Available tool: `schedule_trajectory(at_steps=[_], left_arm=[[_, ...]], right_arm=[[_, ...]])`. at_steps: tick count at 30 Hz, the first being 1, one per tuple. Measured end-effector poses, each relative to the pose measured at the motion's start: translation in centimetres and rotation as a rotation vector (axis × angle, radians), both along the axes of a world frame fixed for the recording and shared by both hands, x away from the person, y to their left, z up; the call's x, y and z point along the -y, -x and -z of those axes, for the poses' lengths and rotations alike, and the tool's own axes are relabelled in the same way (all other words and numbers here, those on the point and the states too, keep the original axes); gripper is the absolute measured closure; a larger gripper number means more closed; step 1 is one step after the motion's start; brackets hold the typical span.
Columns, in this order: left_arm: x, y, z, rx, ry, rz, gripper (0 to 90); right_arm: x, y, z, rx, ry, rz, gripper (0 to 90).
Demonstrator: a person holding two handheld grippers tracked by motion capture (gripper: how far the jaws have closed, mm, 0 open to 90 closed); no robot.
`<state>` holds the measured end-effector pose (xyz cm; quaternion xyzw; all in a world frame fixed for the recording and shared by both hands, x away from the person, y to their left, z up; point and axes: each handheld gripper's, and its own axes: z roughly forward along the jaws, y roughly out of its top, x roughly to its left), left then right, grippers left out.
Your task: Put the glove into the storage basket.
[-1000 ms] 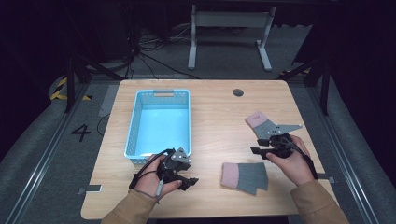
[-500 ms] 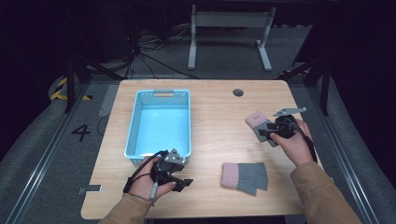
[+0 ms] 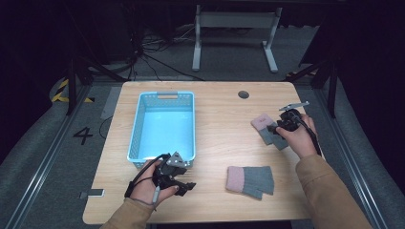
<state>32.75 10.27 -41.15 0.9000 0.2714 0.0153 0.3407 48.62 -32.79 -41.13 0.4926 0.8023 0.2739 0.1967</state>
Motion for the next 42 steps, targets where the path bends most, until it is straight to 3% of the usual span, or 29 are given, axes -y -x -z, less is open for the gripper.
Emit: schedule_trajectory(at_steps=[17, 18, 21, 22, 23, 24, 25, 26, 27, 31, 37, 42], left_arm=[[0.0, -0.1, 0.1, 0.0, -0.003, -0.004, 38.8], [0.0, -0.1, 0.1, 0.0, -0.004, -0.004, 38.8], [0.0, -0.1, 0.1, 0.0, -0.004, -0.003, 38.8], [0.0, 0.0, 0.1, -0.001, -0.006, -0.002, 38.8], [0.0, 0.0, 0.1, -0.001, -0.006, -0.002, 38.7], [0.1, 0.0, 0.1, 0.0, -0.007, 0.001, 38.8], [0.1, 0.0, 0.1, 0.0, -0.007, 0.001, 38.8], [0.1, 0.0, 0.1, 0.0, -0.005, 0.001, 38.8], [0.1, 0.0, 0.1, 0.001, -0.004, -0.001, 38.8], [0.0, -0.1, 0.1, 0.0, -0.004, -0.004, 38.7], [0.1, -0.3, -0.1, 0.002, 0.004, -0.001, 38.7], [-0.1, -0.8, -0.6, 0.011, 0.017, -0.004, 38.6]], right_arm=[[-0.3, -1.5, 1.9, -0.088, 0.052, 0.016, 44.7], [-0.2, -1.6, 2.2, -0.11, 0.052, 0.015, 47.4], [-0.1, -1.7, 2.4, -0.114, 0.036, 0.017, 49.8], [-0.1, -1.7, 2.4, -0.117, 0.028, 0.01, 58.3], [-0.1, -1.7, 2.4, -0.117, 0.028, 0.01, 58.3], [-0.2, -1.7, 2.3, -0.128, 0.032, 0.003, 66.5], [-0.2, -1.7, 2.3, -0.128, 0.032, 0.003, 66.5], [-0.4, -1.7, 2.2, -0.143, 0.032, 0.007, 74.5], [-0.4, -1.6, 2.1, -0.15, 0.037, 0.006, 76.7], [-0.6, -1.5, 2.0, -0.142, 0.054, -0.001, 79.8], [-0.5, -1.0, 1.4, -0.097, 0.04, -0.008, 80.6], [-0.1, 0.0, -0.3, -0.065, 0.011, -0.033, 80.3]])
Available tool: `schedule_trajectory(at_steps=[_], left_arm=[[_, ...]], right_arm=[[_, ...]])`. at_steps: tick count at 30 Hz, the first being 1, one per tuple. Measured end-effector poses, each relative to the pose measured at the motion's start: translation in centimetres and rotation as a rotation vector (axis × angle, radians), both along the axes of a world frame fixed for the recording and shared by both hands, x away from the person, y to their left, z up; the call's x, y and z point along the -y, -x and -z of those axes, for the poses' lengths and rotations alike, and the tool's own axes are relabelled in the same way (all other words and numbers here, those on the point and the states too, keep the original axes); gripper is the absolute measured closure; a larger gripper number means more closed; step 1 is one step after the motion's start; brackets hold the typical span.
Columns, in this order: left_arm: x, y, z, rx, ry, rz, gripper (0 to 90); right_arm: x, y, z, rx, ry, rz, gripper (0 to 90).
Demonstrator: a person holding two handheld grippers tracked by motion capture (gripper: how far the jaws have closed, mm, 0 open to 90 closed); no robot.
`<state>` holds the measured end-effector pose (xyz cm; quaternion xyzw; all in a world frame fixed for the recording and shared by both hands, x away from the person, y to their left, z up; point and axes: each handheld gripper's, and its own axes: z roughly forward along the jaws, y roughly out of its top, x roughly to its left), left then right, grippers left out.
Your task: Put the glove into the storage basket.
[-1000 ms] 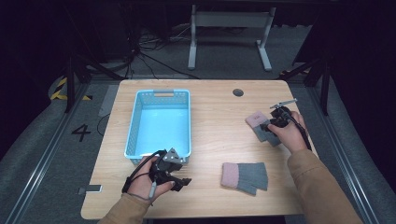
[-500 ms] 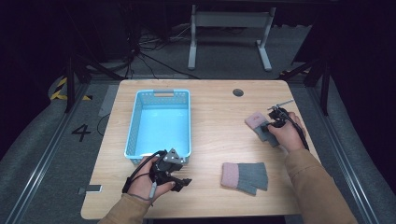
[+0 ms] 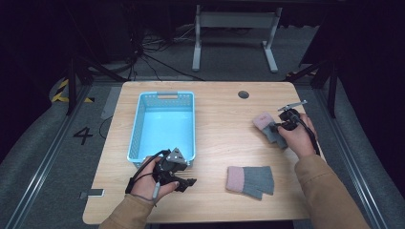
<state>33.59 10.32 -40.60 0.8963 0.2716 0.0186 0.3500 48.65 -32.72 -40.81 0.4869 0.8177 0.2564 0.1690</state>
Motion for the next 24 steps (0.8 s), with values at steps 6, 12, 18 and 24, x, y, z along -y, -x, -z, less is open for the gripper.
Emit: schedule_trajectory(at_steps=[6, 12, 18, 24], left_arm=[[0.0, -0.1, -0.3, 0.003, 0.002, 0.002, 38.5], [-0.1, -0.4, -0.5, 0.008, 0.011, 0.0, 38.3], [0.0, -0.3, -0.8, 0.013, 0.013, 0.001, 38.2], [-0.1, -0.3, -0.8, 0.013, 0.013, 0.002, 38.2]], right_arm=[[0.3, 0.9, -1.4, 0.022, -0.017, -0.037, 80.3], [0.0, 2.8, -3.4, 0.042, -0.011, -0.12, 80.1], [-0.7, 4.8, -4.9, 0.056, -0.025, -0.213, 80.0], [-1.2, 6.5, -5.7, 0.059, -0.014, -0.283, 79.9]])
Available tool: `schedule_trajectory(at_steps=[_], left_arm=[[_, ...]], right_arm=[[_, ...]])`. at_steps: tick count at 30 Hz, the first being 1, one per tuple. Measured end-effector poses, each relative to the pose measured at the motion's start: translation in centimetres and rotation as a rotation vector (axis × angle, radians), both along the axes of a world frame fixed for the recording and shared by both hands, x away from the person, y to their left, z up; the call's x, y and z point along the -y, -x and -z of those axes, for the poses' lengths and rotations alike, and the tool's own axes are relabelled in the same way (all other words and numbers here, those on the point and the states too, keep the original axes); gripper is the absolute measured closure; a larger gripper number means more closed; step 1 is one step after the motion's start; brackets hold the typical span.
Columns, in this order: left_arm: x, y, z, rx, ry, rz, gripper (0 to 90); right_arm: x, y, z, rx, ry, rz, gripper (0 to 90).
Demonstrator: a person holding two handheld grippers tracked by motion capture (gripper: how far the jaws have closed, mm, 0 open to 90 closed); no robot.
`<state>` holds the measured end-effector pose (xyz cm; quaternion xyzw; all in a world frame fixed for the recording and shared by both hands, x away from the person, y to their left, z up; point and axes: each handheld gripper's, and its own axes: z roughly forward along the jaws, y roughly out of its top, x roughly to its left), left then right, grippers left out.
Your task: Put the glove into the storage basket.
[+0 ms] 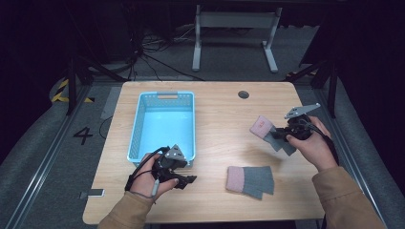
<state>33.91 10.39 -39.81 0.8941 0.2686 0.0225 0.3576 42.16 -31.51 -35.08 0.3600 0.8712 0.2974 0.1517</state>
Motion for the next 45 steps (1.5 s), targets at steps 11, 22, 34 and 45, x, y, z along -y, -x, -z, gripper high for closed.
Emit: schedule_trajectory(at_steps=[11, 22, 34, 45], left_arm=[[0.0, 0.0, 0.0, -0.001, -0.001, -0.002, 38.2], [0.3, 0.1, 0.0, 0.0, -0.003, 0.008, 38.2], [0.9, 0.3, 0.2, -0.001, -0.008, 0.027, 38.2], [1.3, 0.2, 0.4, -0.003, -0.016, 0.036, 38.2]], right_arm=[[-0.7, 4.2, 0.0, -0.004, -0.092, -0.157, 79.7], [-2.0, 5.8, 1.1, -0.012, -0.088, -0.236, 79.7], [-3.5, 6.8, 1.7, -0.027, -0.051, -0.344, 79.5], [-5.0, 7.0, 3.3, -0.072, -0.014, -0.425, 79.3]])
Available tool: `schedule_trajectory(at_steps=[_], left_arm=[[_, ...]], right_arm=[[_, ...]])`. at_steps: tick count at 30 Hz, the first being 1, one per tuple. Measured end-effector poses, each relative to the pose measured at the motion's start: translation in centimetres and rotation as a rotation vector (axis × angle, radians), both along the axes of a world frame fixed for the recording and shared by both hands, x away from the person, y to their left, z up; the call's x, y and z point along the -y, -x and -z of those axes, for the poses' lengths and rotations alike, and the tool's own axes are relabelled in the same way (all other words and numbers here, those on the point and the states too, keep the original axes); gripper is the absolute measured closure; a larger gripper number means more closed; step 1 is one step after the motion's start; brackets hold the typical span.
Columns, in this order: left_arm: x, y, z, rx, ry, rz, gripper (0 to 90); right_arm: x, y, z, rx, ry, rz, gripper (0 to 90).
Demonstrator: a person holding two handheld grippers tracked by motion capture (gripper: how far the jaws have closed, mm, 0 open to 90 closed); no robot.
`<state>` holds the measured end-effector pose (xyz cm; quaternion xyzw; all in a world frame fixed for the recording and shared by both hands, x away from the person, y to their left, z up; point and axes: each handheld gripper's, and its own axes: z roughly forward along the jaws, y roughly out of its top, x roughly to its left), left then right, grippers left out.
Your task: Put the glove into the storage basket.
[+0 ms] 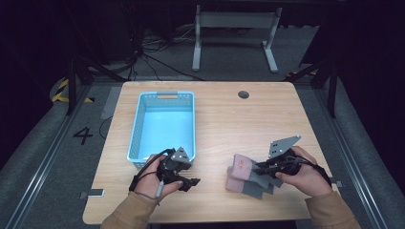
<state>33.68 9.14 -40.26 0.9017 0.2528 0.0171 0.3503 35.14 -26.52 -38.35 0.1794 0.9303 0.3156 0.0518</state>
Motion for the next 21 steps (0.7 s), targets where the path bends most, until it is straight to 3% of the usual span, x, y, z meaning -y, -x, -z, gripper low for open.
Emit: schedule_trajectory(at_steps=[8, 21], left_arm=[[0.2, 0.0, 0.1, -0.001, -0.006, 0.004, 38.2], [0.3, -0.1, 0.3, -0.007, -0.009, 0.004, 38.2]], right_arm=[[-0.8, 0.3, 1.1, -0.018, 0.031, -0.055, 79.0], [-1.2, 0.3, 2.1, -0.014, 0.068, -0.066, 78.8]])
